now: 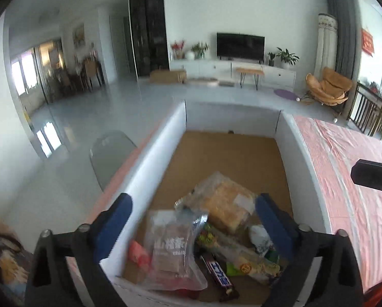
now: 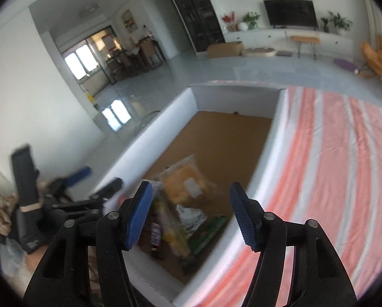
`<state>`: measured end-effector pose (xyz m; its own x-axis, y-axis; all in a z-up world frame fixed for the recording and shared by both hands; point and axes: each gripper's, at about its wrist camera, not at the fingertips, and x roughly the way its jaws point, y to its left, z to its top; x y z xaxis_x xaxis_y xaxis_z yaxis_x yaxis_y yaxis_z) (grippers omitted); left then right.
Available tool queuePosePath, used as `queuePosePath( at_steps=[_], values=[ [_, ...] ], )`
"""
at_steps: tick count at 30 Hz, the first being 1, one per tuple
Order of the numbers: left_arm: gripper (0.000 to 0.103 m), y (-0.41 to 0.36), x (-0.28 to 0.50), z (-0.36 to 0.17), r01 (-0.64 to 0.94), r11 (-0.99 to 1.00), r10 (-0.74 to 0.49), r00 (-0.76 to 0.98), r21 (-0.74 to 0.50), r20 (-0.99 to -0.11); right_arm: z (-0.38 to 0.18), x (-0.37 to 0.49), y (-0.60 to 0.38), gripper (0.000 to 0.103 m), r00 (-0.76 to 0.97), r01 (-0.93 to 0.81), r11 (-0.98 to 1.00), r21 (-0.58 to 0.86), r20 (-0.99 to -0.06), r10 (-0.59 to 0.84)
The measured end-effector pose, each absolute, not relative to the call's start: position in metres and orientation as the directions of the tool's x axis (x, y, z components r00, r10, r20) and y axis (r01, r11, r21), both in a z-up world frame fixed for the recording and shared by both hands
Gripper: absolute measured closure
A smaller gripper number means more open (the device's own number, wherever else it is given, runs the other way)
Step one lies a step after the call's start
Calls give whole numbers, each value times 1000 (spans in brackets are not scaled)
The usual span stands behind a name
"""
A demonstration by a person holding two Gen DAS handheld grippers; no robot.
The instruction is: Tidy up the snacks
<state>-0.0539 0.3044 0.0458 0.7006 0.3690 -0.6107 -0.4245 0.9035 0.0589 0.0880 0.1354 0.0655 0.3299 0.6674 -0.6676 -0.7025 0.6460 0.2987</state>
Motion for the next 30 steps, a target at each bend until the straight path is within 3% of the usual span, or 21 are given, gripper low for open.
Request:
queuePosePath(
  at_steps=[3,16,30],
  values=[
    [0,300,-46,54,-428,897,402,687,110,-606,69,79,127,29,361,-698,670,253,-683,635],
    [0,304,-72,67,-551,830,452,576,86,-681,63,47,135,28,401,-700,704,121,-749,527],
    [0,302,-77,67,-545,828,474,556,131,-683,68,38,148,28,395,-689,717,107,-774,495]
  ],
)
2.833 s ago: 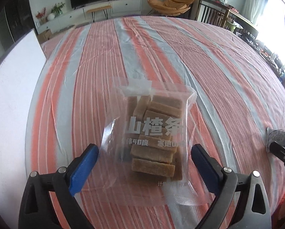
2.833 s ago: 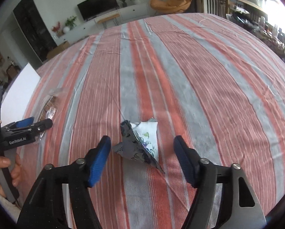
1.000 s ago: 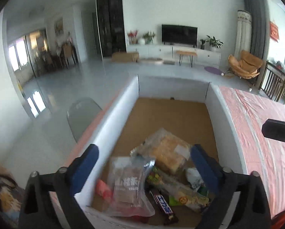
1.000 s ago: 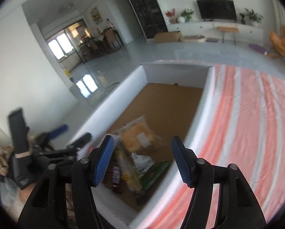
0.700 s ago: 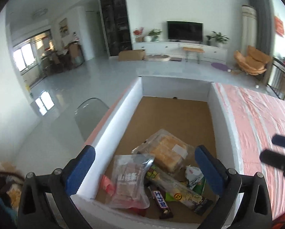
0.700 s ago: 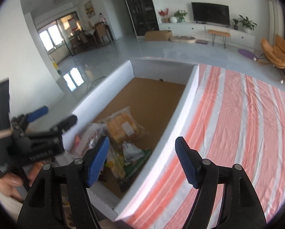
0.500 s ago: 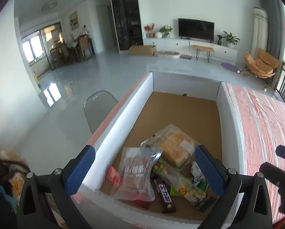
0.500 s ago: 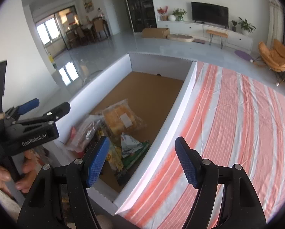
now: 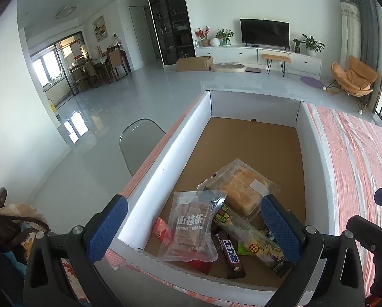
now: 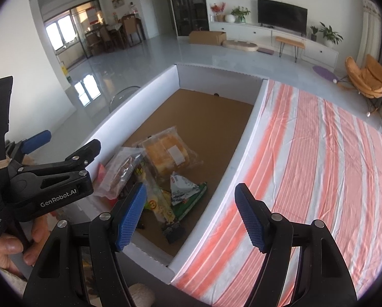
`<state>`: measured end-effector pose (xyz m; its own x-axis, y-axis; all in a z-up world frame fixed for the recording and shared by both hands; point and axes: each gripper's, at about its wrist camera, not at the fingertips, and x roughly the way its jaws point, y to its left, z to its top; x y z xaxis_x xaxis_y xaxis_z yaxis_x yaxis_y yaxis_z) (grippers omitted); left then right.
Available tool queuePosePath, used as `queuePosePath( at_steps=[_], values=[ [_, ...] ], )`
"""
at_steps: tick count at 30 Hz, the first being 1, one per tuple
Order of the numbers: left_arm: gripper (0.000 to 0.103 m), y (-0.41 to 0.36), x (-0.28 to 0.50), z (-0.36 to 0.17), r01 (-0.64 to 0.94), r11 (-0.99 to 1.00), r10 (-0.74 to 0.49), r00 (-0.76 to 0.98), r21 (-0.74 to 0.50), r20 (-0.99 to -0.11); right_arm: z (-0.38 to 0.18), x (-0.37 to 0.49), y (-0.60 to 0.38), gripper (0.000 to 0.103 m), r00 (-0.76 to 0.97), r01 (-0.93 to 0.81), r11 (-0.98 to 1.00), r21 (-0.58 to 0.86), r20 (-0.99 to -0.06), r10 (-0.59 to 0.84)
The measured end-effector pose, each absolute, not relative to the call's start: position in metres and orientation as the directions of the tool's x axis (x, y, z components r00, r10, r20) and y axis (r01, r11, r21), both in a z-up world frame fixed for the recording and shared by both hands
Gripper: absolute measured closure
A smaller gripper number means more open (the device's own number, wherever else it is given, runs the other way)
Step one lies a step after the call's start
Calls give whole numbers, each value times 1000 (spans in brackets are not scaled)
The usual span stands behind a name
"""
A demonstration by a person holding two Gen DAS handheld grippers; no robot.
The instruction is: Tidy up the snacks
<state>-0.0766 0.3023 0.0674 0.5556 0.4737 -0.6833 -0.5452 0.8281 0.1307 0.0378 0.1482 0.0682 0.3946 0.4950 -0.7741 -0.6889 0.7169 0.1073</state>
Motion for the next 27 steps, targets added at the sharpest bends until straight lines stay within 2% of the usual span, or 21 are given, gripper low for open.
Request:
queuePosePath(
  at_steps=[8,11,20,27],
  values=[
    [0,296,-82,74,-529,832,499,579,169,-646,73,39,154,28,403,-676,728,112,-771,493],
    [0,294,-82,79,-530,828,513,583,184,-630,76,39,154,19,406,-679,724,122,-759,509],
    [0,304,-82,76,-528,841,463,588,119,-664,75,48,150,19,413,-659,742,121,-767,491],
    [0,304,-83,76,-539,831,485,577,139,-657,77,43,154,19,406,-675,728,123,-762,505]
  ],
)
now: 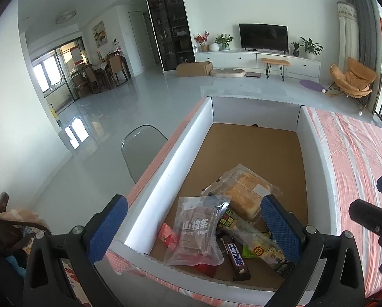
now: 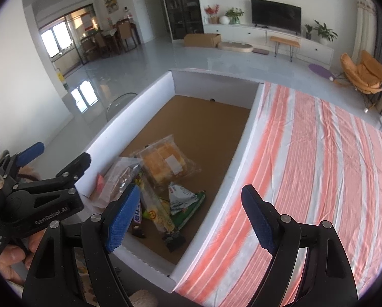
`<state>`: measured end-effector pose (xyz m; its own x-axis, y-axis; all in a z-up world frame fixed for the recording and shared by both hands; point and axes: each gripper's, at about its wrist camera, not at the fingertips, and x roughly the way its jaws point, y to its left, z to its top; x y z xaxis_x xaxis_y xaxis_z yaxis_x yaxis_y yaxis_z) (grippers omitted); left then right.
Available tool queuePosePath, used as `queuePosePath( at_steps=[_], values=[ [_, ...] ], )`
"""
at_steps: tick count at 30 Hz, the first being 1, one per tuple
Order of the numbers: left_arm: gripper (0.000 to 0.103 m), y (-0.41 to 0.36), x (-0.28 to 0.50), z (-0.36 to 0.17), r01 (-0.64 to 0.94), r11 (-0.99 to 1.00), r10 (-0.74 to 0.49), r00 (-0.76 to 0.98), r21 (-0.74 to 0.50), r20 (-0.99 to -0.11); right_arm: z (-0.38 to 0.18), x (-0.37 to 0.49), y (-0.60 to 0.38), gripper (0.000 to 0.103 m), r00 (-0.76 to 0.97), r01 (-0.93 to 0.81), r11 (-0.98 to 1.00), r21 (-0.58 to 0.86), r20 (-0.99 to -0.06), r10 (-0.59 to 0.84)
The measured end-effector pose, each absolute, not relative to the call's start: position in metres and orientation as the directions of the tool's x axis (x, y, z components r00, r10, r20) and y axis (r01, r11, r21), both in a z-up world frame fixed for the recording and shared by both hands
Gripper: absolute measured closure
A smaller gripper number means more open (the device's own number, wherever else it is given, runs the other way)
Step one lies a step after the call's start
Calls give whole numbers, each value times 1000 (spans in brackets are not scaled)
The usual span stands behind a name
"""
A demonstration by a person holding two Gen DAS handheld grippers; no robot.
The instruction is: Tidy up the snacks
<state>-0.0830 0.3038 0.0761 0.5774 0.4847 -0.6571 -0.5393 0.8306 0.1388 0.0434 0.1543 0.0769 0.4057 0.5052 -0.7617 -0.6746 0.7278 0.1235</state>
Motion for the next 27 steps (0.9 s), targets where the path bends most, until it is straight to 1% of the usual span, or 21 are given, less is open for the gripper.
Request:
queuePosePath(
  at_steps=[5,11,20,27],
  values=[
    [0,303,-87,79,-532,839,468,594,117,-654,77,39,159,19,405,-690,716,106,-763,503],
    [0,308,-86,77,-535,842,430,581,74,-691,76,39,159,19,400,-687,717,118,-763,509],
    [0,311,-90,81,-540,840,431,597,58,-677,76,38,167,19,397,-695,711,106,-768,502],
    [0,317,-90,79,-547,836,425,593,46,-684,73,37,174,19,396,-703,706,81,-781,484]
  ],
)
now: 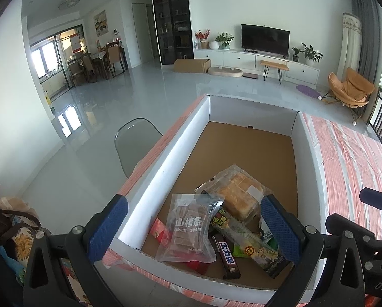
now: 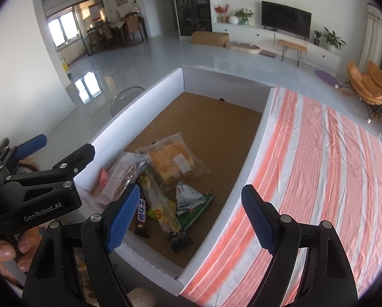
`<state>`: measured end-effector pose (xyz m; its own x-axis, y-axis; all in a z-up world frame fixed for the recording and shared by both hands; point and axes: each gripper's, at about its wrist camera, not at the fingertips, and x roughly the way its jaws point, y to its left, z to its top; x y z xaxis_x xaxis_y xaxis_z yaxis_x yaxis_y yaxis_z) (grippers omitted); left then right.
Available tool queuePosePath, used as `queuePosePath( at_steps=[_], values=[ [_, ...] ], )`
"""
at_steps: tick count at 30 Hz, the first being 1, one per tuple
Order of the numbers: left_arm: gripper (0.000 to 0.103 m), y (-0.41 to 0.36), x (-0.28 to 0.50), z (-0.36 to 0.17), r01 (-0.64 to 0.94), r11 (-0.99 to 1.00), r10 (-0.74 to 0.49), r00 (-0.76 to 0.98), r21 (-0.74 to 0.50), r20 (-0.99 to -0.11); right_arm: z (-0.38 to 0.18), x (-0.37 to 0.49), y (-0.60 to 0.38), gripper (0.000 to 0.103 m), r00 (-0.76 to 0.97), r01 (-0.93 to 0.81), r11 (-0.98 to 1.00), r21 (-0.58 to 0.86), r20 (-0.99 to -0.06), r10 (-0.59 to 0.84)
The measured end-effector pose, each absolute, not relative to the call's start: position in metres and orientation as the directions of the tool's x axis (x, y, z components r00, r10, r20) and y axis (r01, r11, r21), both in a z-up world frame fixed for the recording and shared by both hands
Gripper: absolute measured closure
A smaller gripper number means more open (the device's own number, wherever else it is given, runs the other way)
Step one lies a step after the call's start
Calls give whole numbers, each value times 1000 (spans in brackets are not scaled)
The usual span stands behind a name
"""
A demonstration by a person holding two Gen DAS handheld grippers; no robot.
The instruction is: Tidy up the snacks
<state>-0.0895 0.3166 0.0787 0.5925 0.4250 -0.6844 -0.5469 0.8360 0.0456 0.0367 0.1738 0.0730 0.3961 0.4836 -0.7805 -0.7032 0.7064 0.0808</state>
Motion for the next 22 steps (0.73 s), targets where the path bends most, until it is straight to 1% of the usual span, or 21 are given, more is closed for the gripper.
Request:
queuePosePath(
  at_steps=[22],
  values=[
    [0,322,-89,68,-544,839,395,588,17,-706,66,36,179,19,385,-705,705,72,-796,466]
  ],
)
